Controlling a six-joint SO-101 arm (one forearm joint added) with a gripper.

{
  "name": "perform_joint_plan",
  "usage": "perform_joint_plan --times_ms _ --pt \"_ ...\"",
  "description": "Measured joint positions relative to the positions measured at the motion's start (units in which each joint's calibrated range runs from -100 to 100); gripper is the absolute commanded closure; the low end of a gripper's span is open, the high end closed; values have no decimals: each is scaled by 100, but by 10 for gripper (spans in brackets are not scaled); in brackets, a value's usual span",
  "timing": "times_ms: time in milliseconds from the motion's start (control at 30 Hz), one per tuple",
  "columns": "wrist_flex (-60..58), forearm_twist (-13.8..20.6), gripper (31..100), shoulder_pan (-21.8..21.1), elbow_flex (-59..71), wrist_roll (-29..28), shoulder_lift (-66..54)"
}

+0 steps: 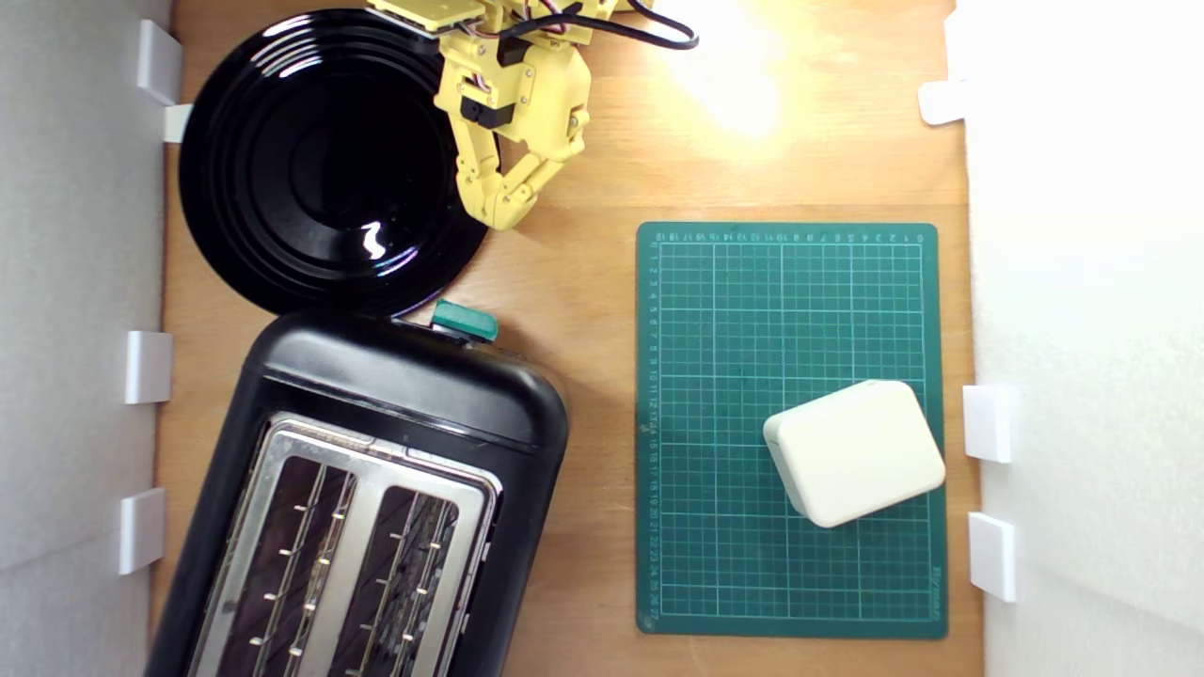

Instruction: Start toaster

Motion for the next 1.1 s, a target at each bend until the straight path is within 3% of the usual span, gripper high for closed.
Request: perform_joint_plan --times_ms 233,1100 --pt "213 -144 989 0 19 0 0" --pt "391 -144 989 0 28 0 0"
